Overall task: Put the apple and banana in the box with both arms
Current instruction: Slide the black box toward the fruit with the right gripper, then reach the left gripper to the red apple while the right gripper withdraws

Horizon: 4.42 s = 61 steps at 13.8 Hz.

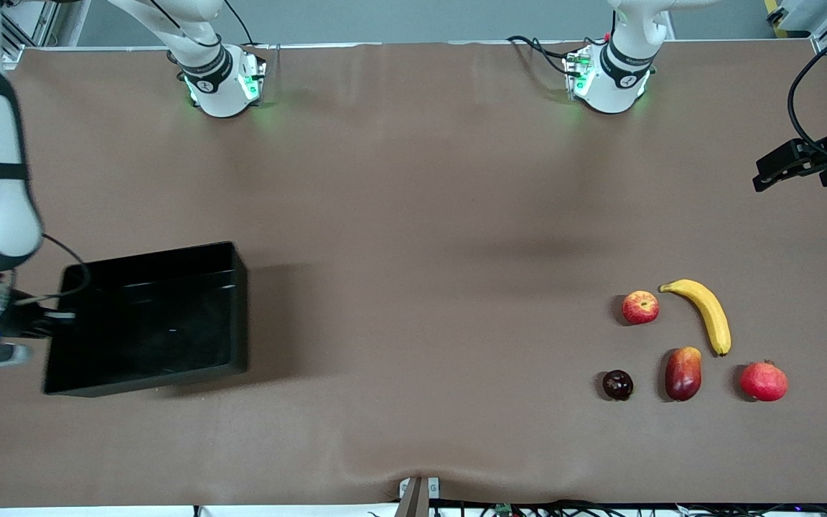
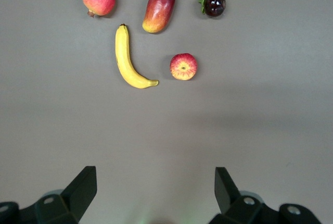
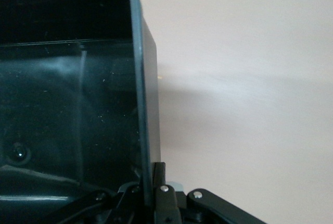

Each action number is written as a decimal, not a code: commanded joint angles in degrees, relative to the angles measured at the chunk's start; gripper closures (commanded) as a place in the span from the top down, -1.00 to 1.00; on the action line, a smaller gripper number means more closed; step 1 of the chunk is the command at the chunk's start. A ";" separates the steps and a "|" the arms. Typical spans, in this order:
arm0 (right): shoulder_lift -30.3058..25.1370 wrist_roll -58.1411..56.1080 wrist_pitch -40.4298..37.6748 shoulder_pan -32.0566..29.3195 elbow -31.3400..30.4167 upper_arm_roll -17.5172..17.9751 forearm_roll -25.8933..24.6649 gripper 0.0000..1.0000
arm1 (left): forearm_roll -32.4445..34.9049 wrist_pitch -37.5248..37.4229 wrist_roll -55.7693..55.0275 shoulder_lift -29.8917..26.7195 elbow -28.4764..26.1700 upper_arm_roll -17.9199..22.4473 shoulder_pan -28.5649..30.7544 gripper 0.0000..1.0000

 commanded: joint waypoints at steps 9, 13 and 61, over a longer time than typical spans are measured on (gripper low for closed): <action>-1.57 49.34 -2.70 33.10 0.07 -0.04 1.20 -1.00 | -0.88 -0.56 1.14 0.53 0.41 0.06 0.33 1.00; 1.15 54.72 -0.06 39.00 -0.28 -0.13 1.11 -1.00 | -0.88 -0.56 1.14 0.53 0.41 0.06 0.33 1.00; -24.93 21.26 -23.86 12.48 -1.60 -2.94 -1.17 1.00 | -0.71 50.42 -0.70 29.70 -20.16 -0.73 -2.04 1.00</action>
